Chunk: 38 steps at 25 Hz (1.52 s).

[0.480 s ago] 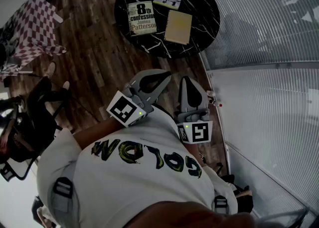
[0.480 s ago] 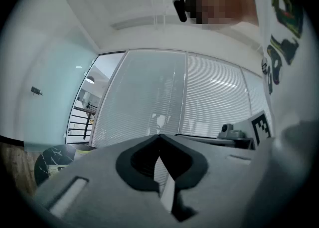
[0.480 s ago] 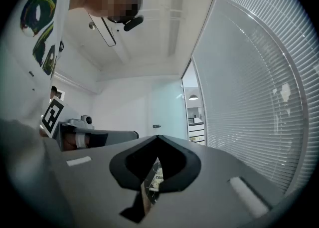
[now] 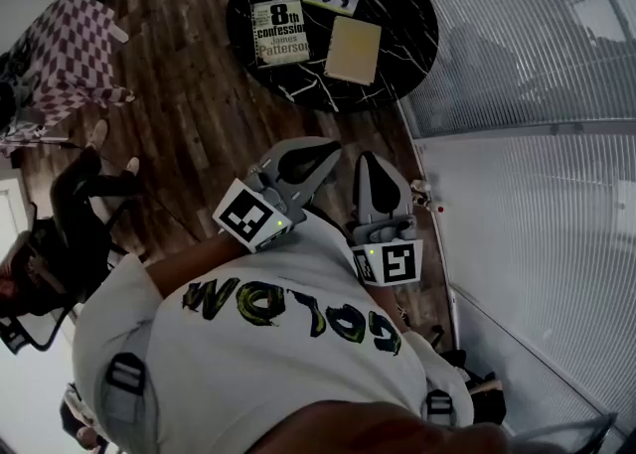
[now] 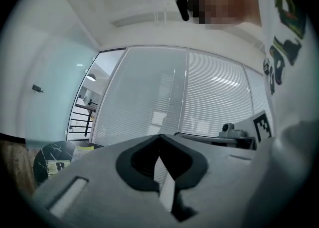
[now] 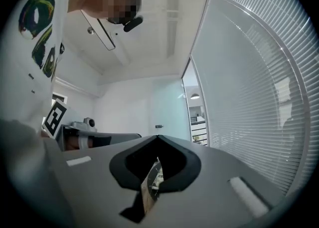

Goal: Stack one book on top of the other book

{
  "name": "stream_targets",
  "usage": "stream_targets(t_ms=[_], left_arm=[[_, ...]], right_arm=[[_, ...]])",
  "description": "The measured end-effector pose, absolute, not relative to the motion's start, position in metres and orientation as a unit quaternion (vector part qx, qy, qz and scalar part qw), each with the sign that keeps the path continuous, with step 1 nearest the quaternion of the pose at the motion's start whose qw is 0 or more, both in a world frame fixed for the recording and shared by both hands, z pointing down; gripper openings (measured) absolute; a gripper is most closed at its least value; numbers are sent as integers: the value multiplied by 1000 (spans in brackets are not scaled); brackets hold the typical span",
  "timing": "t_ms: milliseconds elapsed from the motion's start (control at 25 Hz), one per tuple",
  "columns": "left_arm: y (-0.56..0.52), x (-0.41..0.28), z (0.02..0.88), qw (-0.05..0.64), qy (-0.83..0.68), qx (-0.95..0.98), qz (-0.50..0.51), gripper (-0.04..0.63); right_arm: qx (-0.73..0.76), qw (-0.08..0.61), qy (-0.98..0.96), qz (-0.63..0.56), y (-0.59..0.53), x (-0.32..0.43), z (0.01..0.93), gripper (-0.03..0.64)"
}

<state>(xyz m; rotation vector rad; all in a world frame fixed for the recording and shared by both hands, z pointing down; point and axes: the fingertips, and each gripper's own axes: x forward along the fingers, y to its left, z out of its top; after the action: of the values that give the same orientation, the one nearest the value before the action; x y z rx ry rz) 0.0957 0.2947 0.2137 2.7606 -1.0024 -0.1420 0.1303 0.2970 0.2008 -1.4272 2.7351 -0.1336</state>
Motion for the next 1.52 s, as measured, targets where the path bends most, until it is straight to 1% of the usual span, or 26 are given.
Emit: stream_targets(t_ms=[200,400,800,1160,1520], left_arm=[[294,109,220,110,-349,929,-46,4],[297,118,228,118,-355,926,-41,5],[269,106,241,129,-379,916,-38,3],[195,98,242,132,-372,918,-47,4],[98,70,233,131,-363,921,-48,5]], right_arm=[[-464,32,885,-37,293,148,202,2],[-460,19,887,-46,295,158,216,3],[-450,19,891,-54,268,152,226,2],[-457,7,888,-49,197,146,226,3],[-455,-2,889,-40,100,114,216,2]])
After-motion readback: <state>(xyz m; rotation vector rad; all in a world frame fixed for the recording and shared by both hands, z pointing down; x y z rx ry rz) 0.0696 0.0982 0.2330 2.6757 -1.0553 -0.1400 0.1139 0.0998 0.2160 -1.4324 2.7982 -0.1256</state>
